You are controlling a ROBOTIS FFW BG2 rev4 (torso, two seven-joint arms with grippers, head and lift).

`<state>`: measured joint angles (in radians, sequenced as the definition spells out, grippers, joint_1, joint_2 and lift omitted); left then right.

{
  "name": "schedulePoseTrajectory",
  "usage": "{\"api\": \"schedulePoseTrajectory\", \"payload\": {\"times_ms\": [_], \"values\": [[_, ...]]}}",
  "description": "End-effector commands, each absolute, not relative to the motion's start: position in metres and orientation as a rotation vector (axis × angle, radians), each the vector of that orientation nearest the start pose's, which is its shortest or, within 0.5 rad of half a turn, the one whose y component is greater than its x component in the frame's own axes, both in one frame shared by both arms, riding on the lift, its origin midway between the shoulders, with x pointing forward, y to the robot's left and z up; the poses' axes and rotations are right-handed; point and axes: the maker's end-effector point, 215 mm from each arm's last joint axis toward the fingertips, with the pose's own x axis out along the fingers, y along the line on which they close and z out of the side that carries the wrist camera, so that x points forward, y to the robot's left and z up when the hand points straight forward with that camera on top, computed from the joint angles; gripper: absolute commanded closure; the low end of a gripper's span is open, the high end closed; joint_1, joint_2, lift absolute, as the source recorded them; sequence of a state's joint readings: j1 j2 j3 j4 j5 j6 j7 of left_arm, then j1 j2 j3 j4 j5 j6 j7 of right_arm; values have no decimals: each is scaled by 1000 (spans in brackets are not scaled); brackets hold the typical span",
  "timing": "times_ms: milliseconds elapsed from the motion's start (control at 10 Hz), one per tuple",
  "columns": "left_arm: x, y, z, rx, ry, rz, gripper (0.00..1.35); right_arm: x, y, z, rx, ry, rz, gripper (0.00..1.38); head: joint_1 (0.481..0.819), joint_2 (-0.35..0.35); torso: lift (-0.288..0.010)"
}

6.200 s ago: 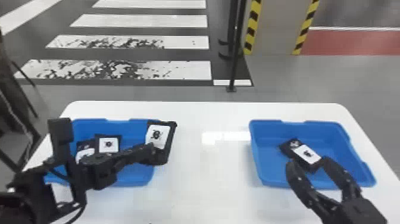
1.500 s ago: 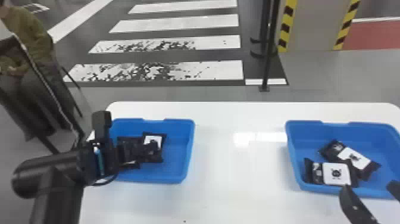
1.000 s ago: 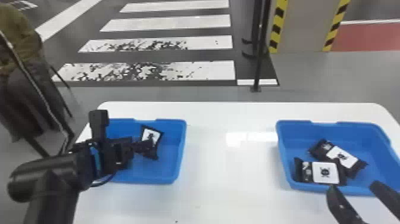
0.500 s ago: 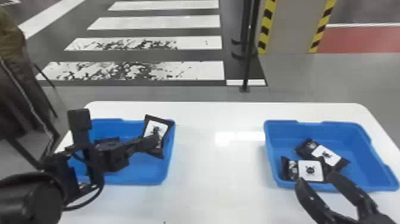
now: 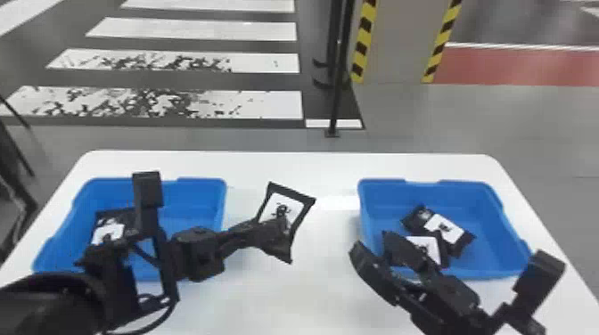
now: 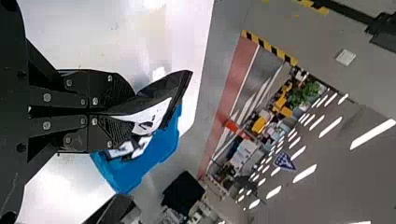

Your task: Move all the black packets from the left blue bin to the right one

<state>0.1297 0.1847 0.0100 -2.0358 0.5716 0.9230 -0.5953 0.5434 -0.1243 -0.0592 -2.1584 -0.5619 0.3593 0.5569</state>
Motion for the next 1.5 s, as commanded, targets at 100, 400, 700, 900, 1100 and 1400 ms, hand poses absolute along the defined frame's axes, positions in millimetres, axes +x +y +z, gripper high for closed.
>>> {"api": "schedulePoseTrajectory", "payload": {"times_ms": [100, 400, 700, 900, 1100, 1400], "values": [[418, 18, -339, -488, 524, -991, 1216, 391, -92, -325, 573, 192, 717, 190, 695, -81, -140], [396, -19, -336, -504, 558, -1084, 1214, 406, -85, -314, 614, 159, 732, 231, 695, -121, -140], [390, -23, -338, -512, 569, -1097, 1214, 414, -92, -307, 641, 127, 709, 1065, 695, -159, -140], [395, -20, -334, -512, 555, -1091, 1214, 411, -87, -309, 653, 136, 719, 1280, 695, -159, -140], [397, -20, -329, -520, 535, -1094, 1214, 411, -88, -311, 655, 139, 718, 1280, 695, -151, -140], [391, -11, -341, -563, 558, -1059, 111, 428, -111, -305, 626, 112, 685, 1280, 695, -155, -140]]}}
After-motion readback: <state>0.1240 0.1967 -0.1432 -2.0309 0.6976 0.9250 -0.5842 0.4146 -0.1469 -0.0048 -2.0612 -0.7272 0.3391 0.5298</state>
